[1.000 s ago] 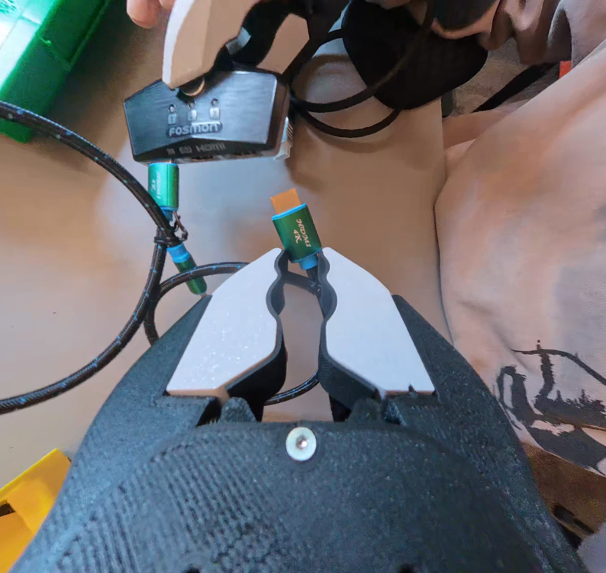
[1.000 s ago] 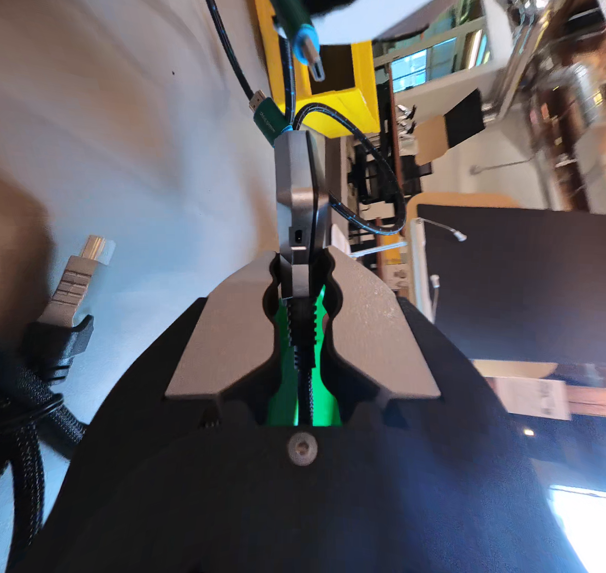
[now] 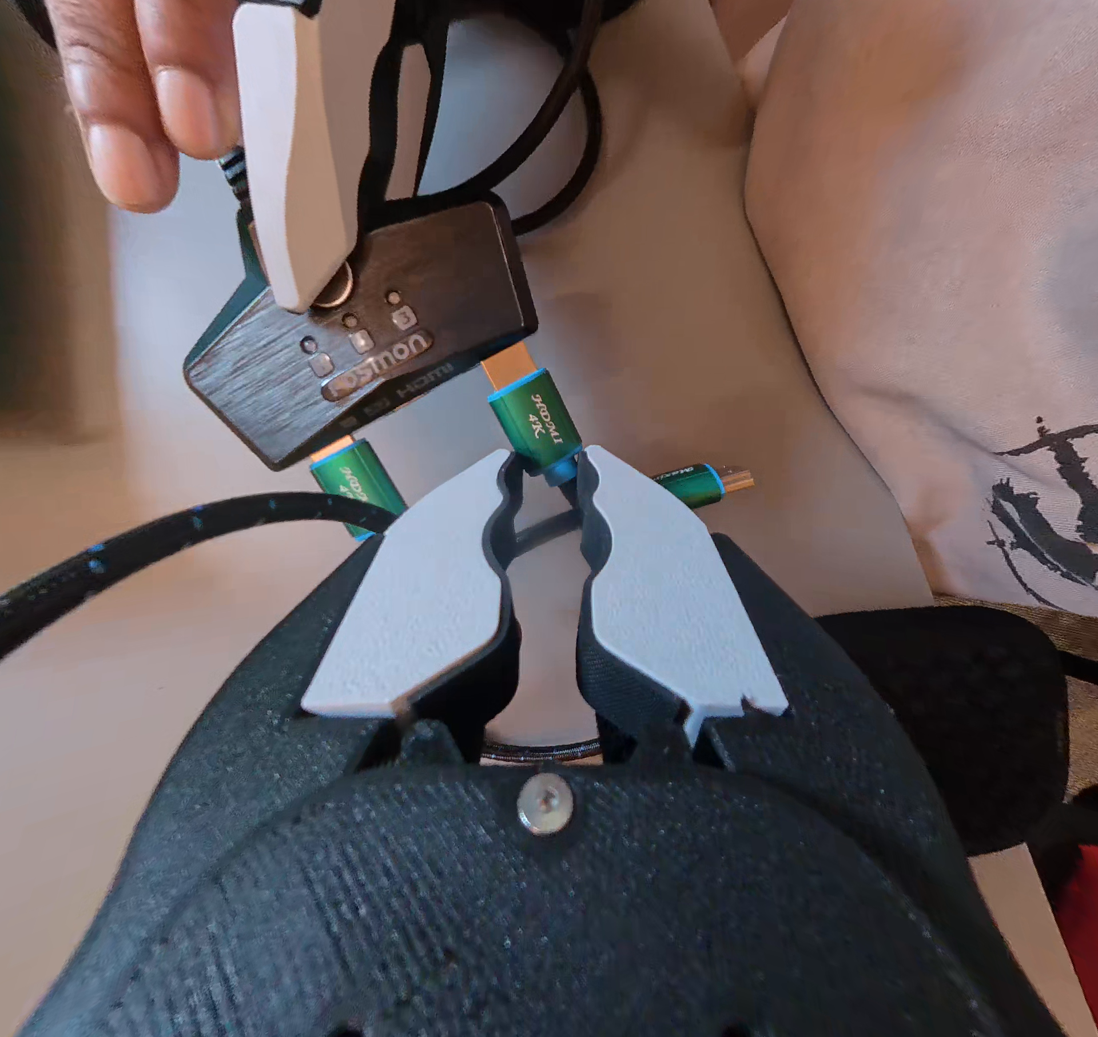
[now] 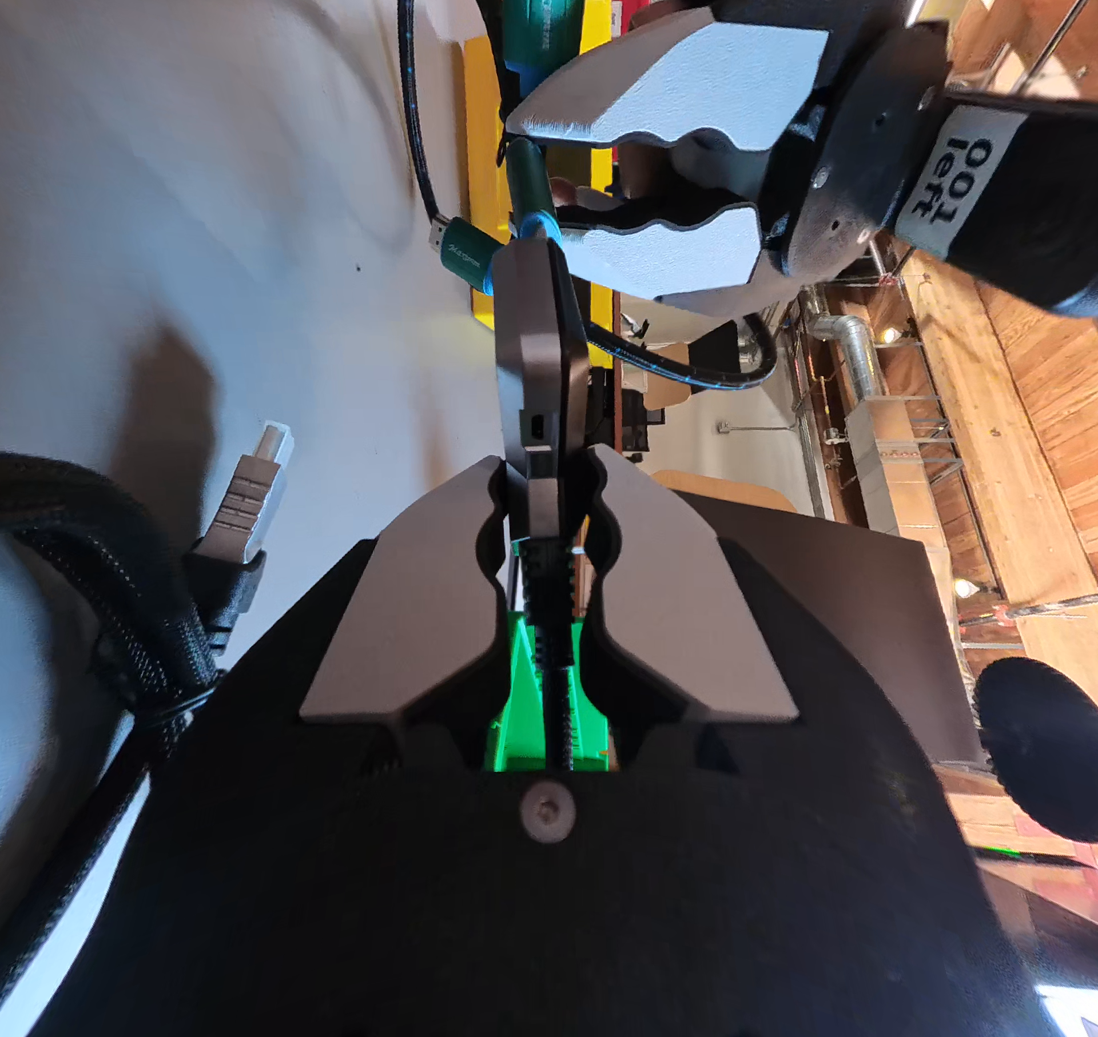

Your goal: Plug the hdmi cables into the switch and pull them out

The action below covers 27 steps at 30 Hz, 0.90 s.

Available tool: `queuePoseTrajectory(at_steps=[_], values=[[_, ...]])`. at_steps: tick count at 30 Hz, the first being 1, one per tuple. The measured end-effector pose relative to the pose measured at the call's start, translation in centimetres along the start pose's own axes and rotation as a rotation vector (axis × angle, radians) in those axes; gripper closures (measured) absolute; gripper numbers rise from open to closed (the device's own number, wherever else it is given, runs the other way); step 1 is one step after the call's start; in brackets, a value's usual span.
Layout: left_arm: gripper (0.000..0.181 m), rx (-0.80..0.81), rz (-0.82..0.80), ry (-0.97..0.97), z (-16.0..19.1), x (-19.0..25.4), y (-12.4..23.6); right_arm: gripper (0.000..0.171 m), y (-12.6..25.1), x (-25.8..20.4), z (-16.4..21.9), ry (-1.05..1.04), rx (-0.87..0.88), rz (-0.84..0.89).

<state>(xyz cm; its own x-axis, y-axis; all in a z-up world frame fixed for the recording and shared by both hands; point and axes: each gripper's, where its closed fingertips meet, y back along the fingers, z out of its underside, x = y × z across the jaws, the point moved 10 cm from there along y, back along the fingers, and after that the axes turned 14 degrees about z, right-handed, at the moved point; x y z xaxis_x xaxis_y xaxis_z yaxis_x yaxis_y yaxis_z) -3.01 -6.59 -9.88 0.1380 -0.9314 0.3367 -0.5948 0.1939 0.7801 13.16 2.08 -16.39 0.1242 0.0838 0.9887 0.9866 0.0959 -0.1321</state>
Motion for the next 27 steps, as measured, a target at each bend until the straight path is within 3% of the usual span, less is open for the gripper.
queuePoseTrajectory(at_steps=[14,27], values=[[0.163,-0.064,0.039,0.017,0.26,-0.64,-0.70,0.148,0.02,-0.65,-0.78,0.082,-0.006,0.033],[0.163,0.124,0.096,0.041,0.37,-0.44,-0.06,0.147,-0.43,-0.55,-0.89,0.079,-0.045,0.109]])
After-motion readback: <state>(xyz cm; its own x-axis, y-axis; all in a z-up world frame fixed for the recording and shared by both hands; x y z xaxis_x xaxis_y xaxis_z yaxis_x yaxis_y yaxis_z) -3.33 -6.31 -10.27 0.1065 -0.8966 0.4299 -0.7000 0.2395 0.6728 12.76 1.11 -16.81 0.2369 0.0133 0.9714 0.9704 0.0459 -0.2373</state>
